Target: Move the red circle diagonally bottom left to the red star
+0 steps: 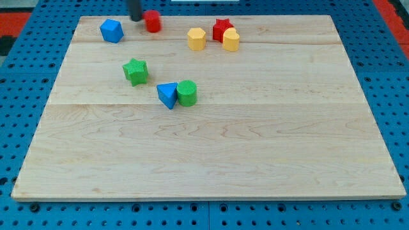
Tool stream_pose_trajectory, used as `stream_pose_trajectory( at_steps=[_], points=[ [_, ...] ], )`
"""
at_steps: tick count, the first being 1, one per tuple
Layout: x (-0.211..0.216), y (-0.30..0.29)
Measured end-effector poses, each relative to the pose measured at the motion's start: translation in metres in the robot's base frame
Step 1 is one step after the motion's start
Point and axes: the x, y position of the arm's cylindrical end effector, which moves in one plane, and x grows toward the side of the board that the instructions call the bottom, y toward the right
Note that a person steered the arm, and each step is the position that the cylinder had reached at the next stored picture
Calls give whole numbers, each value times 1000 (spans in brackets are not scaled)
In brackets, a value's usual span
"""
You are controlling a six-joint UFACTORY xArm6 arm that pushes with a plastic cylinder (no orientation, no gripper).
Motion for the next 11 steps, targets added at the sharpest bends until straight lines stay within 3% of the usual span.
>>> stream_pose_trajectory(
  at_steps=[2, 3, 4, 6, 7, 8, 9, 11],
  points=[
    [2, 178],
    [2, 205],
    [10, 199],
    [70, 197],
    [46, 214],
    [8, 165],
    [18, 142],
    [88, 174]
  ],
)
